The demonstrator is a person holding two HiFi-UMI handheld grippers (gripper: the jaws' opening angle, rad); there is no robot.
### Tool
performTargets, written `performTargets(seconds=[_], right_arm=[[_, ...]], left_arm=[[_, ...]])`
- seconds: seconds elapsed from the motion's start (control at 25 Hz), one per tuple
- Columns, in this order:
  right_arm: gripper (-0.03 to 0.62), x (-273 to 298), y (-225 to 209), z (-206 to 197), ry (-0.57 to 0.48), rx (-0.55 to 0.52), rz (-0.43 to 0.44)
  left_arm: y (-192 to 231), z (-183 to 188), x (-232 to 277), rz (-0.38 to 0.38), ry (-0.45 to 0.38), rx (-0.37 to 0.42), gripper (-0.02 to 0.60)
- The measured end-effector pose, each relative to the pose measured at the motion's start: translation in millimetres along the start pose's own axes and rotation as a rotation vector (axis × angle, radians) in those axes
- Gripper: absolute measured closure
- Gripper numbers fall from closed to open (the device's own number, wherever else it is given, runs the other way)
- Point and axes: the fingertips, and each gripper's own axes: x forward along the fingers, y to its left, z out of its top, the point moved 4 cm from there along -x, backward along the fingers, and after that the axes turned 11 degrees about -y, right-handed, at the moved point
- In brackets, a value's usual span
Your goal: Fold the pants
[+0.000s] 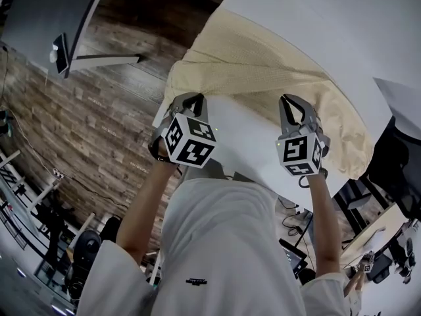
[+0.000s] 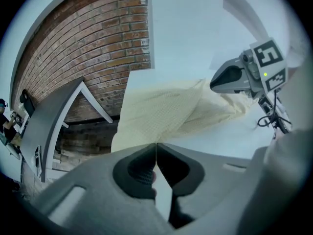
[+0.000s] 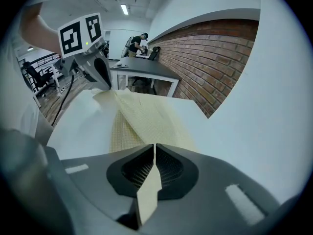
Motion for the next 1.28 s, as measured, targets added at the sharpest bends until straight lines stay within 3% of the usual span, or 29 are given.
performTargets(seconds=[0.24, 0.56, 0.92, 1.28], right_arm=[[0.572, -6.8, -2.5, 1.0, -0.01, 0.099, -0.026], [0.572, -3.4, -3.3, -6.9, 0.015, 0.168, -0.021], [0.574, -3.0, -16.2, -13.5, 0.034, 0.182, -0.031], [0.572, 8.3, -42.7, -19.1, 0.05, 0.191, -0.044]], left_arm=[[25.2, 31.8, -1.9, 0.048, -0.036, 0.021, 0.569], [71.8, 82.3, 17.5, 0.1, -0.055, 0.152, 0.569], [97.1, 127.1, 66.6, 0.076, -0.036, 0.275, 0.569], [117.5, 139.4, 118.0, 0.035, 0.013, 0.301, 0.568]])
